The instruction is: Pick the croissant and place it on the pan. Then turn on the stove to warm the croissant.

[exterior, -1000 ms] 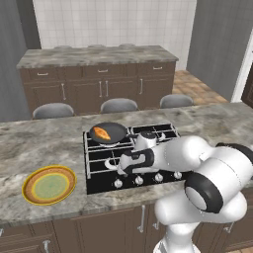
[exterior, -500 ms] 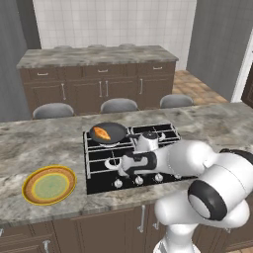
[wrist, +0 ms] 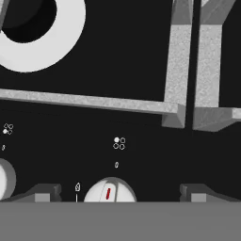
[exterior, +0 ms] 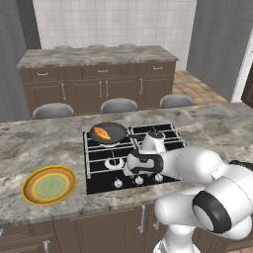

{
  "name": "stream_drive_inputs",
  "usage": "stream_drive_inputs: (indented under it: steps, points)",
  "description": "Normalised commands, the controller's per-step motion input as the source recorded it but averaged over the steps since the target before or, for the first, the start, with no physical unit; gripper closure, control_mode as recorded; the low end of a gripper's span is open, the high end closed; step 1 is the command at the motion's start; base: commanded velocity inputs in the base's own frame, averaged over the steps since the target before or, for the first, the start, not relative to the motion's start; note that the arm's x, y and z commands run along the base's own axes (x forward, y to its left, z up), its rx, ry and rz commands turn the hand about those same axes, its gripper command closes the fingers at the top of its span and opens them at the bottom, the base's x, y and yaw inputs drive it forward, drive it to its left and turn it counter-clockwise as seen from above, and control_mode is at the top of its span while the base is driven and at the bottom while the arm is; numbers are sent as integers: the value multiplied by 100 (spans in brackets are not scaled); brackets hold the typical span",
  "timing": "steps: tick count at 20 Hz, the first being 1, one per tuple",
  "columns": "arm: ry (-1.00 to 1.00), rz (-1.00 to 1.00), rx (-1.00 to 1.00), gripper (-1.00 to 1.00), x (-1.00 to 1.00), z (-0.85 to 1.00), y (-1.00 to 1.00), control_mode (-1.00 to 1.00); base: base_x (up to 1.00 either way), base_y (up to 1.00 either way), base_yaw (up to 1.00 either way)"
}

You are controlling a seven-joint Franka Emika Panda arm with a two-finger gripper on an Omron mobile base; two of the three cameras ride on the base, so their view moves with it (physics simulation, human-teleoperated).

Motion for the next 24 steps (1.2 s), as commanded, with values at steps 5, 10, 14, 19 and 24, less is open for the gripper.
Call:
stream_drive_inputs:
  steps: [5,10,14,19,24]
  points:
    - [3,0,0,100,0,-16,0,-100,0,0,0]
    - [6,0,0,100,0,-16,0,-100,0,0,0]
    - [10,0,0,100,-15,-23,0,-100,0,0,0]
    - [17,0,0,100,-65,-45,0,-100,0,0,0]
    - [12,20,0,100,-87,-57,0,-100,0,0,0]
